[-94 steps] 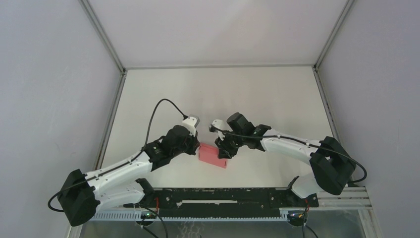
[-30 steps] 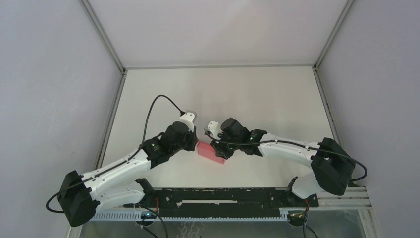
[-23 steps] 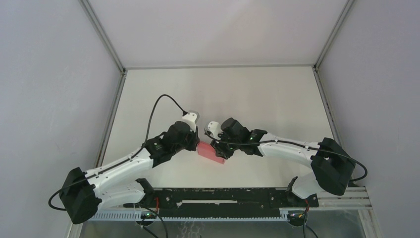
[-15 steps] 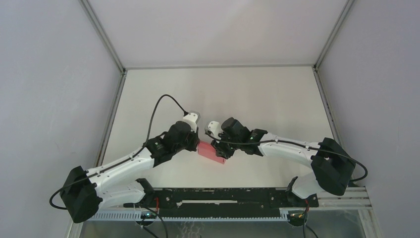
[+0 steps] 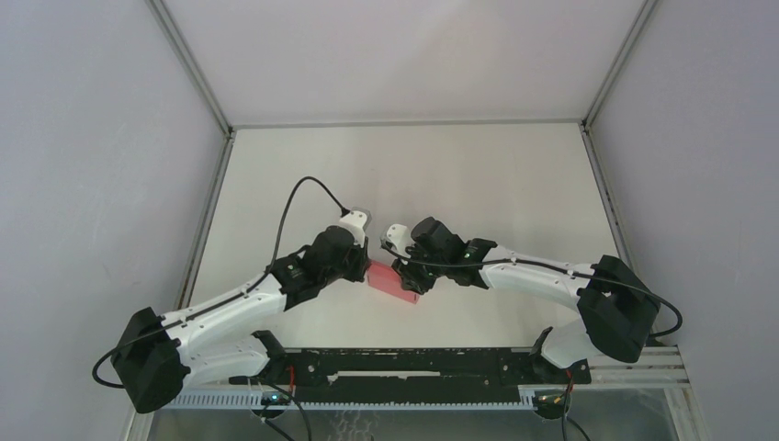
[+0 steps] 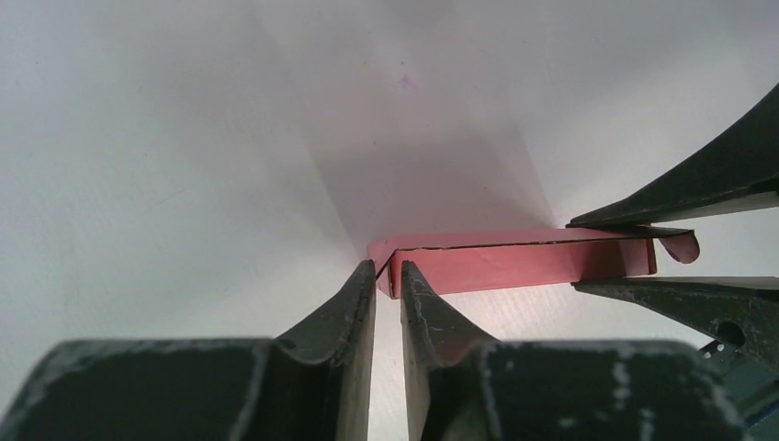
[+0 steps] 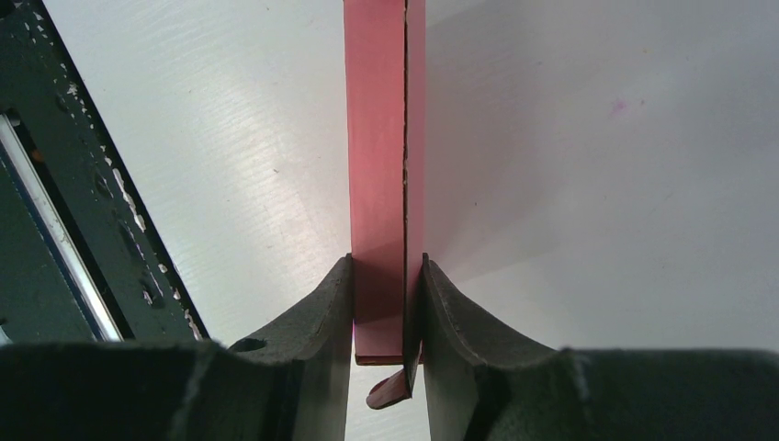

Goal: Fold the paper box
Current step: Close the paper box at the center of the board.

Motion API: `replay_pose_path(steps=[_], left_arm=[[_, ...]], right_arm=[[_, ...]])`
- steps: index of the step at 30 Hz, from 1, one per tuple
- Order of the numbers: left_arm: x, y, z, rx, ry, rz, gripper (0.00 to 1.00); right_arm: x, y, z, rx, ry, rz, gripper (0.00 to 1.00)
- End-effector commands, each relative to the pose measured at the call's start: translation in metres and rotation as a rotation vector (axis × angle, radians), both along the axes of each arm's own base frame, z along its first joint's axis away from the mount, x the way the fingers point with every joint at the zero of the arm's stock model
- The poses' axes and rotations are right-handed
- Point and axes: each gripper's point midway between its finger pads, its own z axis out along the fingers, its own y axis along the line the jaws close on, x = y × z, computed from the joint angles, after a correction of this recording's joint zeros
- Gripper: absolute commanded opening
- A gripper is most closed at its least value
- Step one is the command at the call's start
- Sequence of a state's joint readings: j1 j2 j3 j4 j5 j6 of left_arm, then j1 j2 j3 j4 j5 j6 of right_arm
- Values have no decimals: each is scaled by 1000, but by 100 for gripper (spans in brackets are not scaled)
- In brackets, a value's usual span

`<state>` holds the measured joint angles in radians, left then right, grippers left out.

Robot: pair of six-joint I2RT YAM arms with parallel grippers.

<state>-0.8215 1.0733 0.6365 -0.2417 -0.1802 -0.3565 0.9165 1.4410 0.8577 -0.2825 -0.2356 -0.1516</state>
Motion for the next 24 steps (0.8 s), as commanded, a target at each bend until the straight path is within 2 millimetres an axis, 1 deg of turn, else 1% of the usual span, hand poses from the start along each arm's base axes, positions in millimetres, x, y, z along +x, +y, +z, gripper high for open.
replay_pose_path(steps=[1,5,7,16,19,24], left_arm=[[5,2,3,-6,-32,6,22],[6,3,3,-6,-37,13,24],[5,3,3,-5,-35,11,23],[6,-3,0,-11,-27,-5,13],[7,-3,-2,-7,-23,-1,12],[8,-3,-3,-3,-18,7,6]], right_arm=[[3,0,12,16,-17,-1,11],[3,1,11,17,-14,-2,11],[3,1,11,17,-13,-3,11],[1,1,11,18,-12,-1,11],[1,1,11,17,-11,-1,11],[1,1,12,18,-11,1,11]])
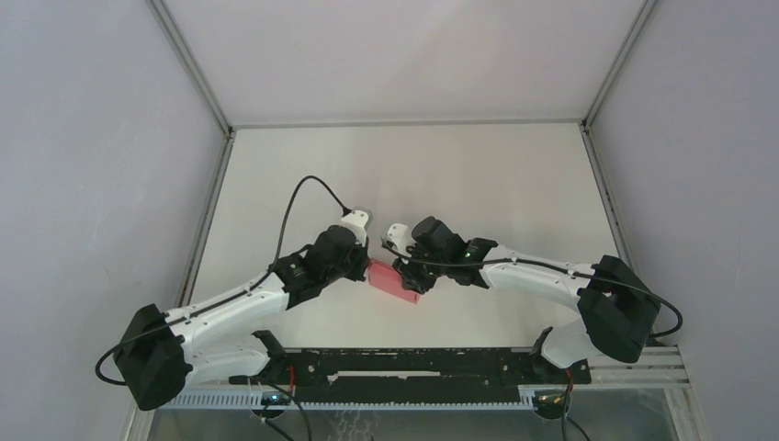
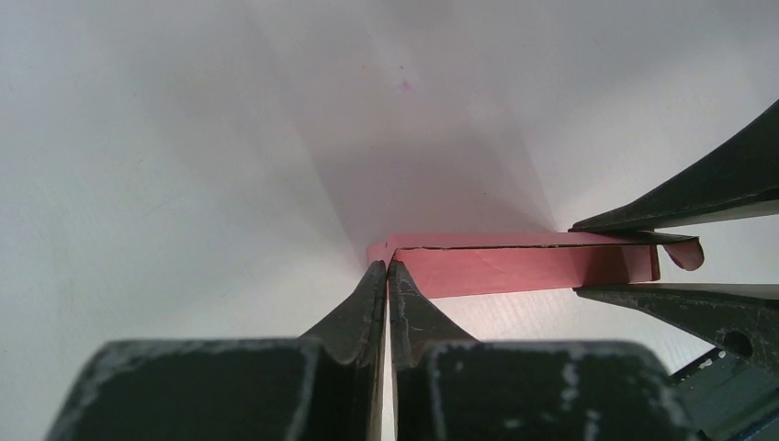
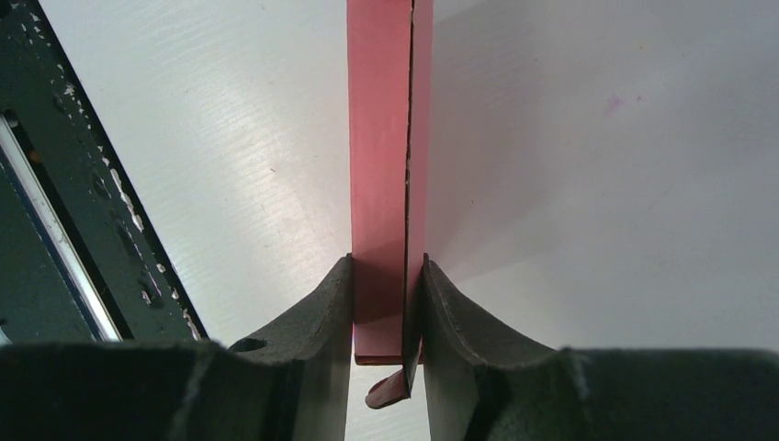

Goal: Fold the paper box
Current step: Close the paper box at the center of the board.

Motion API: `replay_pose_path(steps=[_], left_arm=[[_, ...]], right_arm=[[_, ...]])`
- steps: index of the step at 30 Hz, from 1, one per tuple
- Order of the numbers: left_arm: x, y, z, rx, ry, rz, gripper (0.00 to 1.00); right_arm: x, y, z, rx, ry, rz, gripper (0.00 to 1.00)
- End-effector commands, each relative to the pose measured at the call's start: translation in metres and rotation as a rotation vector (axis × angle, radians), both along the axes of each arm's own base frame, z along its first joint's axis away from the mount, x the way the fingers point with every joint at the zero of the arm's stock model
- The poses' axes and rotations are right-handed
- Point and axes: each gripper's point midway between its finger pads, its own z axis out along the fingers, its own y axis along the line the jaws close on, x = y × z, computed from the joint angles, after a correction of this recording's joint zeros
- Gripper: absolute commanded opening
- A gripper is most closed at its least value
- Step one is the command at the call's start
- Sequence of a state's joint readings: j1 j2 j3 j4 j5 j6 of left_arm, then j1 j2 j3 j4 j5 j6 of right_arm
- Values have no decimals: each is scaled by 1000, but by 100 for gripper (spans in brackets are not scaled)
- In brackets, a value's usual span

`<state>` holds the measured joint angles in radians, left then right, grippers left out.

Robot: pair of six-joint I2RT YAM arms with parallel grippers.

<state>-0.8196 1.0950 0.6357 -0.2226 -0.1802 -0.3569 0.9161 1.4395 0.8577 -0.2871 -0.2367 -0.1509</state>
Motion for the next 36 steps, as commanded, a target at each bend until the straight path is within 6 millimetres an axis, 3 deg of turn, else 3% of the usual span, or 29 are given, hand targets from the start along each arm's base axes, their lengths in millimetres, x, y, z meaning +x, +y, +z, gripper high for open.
replay_pose_path(steps=[1,36], left_arm=[[6,-1,1,-7,-21,8,5],[16,-9,18,44,58,28,3]], right_arm=[[1,1,12,19,-14,1,11],[-1,2,14,21,-22,22,11]])
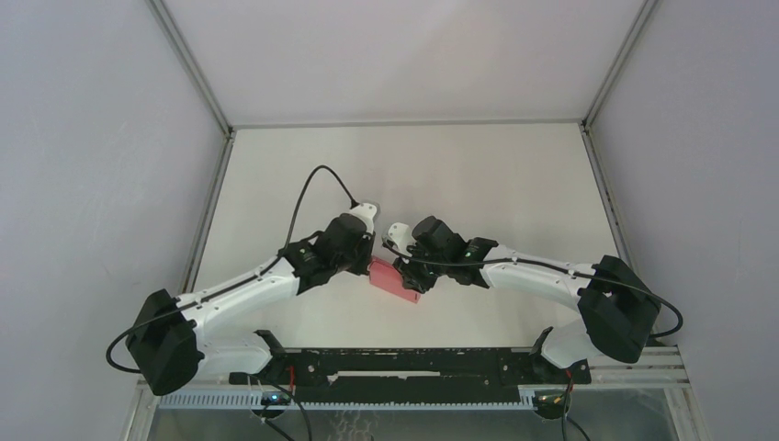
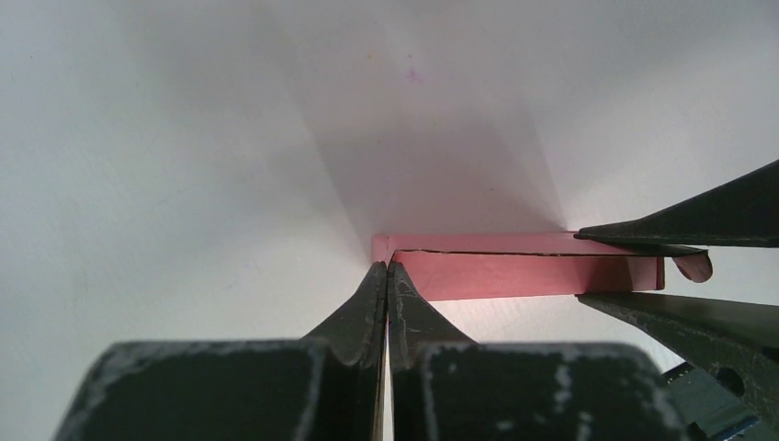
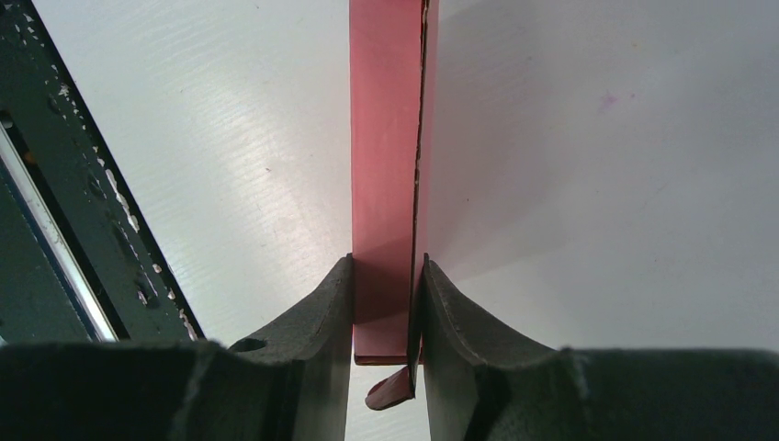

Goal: Fold the paper box
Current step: Close the paper box at the center of the board.

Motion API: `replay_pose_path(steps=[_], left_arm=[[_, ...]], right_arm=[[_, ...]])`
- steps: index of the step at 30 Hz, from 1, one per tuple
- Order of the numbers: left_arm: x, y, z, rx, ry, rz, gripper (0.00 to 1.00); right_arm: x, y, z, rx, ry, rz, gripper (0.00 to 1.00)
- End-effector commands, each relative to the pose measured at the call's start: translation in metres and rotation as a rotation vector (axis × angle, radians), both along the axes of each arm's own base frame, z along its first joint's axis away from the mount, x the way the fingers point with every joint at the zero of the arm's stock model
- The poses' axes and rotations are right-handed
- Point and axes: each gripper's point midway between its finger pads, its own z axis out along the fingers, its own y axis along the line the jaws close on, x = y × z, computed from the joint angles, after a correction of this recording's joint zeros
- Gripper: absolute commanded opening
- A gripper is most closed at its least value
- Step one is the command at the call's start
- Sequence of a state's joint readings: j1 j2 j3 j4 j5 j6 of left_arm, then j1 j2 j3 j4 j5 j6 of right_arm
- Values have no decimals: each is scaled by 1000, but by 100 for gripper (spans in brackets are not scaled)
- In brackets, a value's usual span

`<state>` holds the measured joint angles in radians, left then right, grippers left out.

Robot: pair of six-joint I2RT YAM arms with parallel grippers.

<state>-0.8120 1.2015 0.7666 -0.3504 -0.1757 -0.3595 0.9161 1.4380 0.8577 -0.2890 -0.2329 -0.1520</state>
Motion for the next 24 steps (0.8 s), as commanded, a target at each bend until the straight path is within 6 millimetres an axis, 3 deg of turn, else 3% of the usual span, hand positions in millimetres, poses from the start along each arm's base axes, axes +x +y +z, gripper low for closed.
replay_pose_path(steps=[1,24], left_arm=[[11,-5,16,-25,-14,22,3],[10,-13,20,-51,41,33,3]], right_arm=[[-1,3,14,23,-21,22,11],[1,2,13,19,-24,5,10]])
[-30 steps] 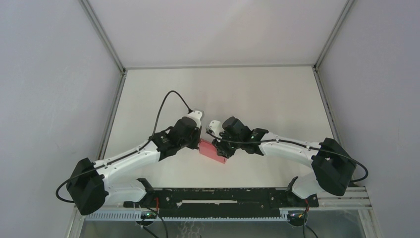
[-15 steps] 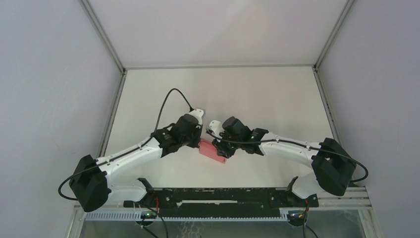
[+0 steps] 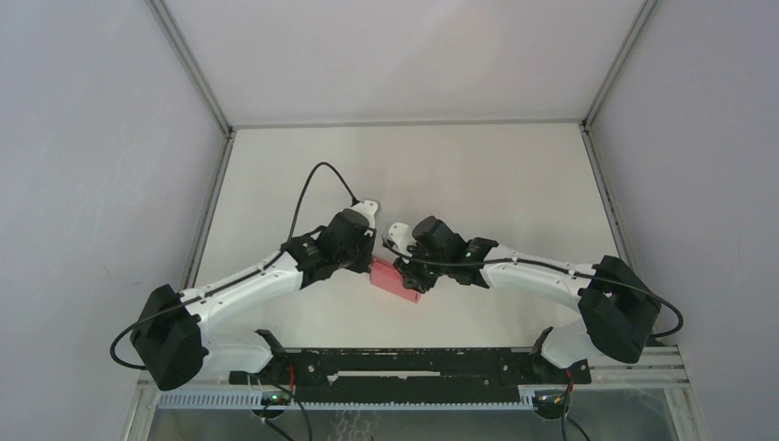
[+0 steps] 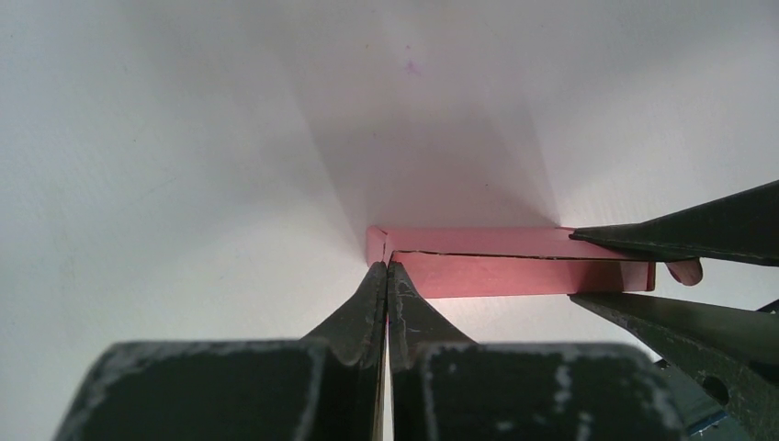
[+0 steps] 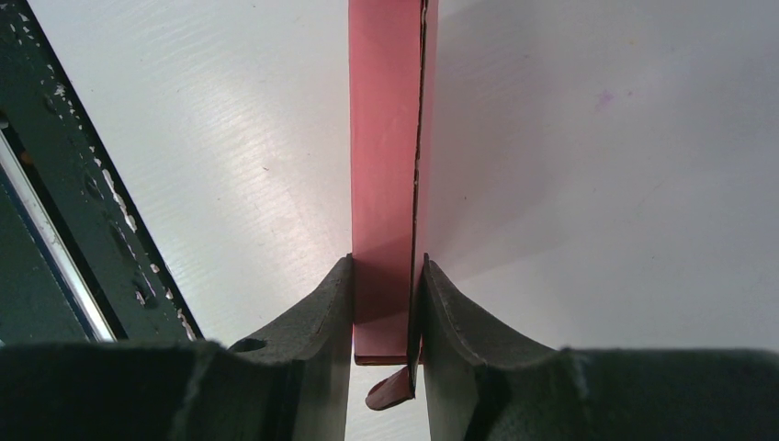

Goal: Fold the paper box
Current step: Close the paper box at the center of the board.

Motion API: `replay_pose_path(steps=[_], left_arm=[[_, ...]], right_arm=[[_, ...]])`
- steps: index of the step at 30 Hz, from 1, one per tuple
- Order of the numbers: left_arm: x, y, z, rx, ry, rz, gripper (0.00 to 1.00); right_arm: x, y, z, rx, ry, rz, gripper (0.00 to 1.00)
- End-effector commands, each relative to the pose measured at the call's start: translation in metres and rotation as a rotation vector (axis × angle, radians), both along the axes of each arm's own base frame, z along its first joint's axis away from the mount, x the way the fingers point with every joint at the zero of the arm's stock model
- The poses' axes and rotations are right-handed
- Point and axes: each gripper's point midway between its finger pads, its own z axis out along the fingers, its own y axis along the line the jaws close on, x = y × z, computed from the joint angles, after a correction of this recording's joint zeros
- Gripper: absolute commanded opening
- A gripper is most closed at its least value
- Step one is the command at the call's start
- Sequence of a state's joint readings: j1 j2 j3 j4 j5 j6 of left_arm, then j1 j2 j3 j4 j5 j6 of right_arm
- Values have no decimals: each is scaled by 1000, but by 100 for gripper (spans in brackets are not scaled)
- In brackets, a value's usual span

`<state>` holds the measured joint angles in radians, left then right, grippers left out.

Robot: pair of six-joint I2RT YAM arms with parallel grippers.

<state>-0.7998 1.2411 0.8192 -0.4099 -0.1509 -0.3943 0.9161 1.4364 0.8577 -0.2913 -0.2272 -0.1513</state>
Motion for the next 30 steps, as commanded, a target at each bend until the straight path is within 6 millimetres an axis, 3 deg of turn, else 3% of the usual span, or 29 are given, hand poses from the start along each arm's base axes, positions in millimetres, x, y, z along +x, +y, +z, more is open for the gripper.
replay_pose_path(steps=[1,30], left_arm=[[10,-11,20,-52,-17,15,3],[5,-12,13,-61,16,23,3]], right_arm=[[1,3,13,22,-22,10,10],[2,3,12,23,-21,8,10]])
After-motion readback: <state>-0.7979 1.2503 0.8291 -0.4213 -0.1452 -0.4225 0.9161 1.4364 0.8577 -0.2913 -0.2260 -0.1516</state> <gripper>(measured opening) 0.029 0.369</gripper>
